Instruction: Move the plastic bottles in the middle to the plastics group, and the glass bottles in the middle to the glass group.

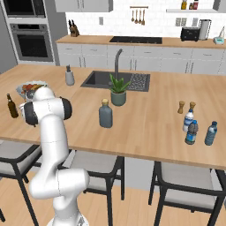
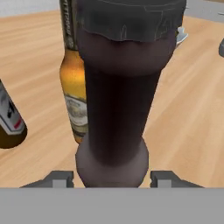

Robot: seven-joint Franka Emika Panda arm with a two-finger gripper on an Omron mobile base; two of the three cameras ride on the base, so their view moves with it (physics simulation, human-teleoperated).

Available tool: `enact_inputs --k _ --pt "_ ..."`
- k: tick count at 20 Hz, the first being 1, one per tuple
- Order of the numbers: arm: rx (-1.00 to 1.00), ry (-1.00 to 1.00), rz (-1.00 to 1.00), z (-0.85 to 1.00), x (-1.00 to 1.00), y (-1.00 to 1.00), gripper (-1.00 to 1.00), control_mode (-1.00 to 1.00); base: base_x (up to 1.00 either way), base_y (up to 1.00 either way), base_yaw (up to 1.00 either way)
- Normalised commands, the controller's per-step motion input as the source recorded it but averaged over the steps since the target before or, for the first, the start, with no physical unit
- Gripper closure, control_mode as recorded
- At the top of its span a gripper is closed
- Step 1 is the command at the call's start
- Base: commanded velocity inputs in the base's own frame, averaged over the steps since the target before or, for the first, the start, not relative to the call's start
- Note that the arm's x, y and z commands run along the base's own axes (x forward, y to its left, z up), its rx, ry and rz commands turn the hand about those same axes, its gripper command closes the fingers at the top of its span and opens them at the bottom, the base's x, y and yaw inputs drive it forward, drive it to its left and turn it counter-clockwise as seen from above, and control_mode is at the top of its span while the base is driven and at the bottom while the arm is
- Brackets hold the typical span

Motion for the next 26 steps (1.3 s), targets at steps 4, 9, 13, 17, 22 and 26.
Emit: enact_inputs --k 4,9,13,17,22,26 --pt "0.0 0.0 0.0 0.0 0.0 0.0 -1.0 -1.0 0.0 0.0 0.0" --pt "0.0 0.0 0.0 0.0 0.0 0.0 -1.0 -1.0 0.0 0.0 0.0" --pt "0.0 0.0 0.0 0.0 -0.09 0.0 -1.0 -1.0 0.0 0.0 0.0" --pt "0.01 0.0 -0.03 0.09 -0.52 -0.23 -1.0 -1.0 0.0 0.0 0.0" --pt "0.03 0.0 -0.07 0.29 -0.7 -0.53 -1.0 -1.0 0.0 0.0 0.0" --pt "0.04 0.0 -0.04 0.4 -0.58 -0.59 -1.0 -1.0 0.0 0.0 0.0"
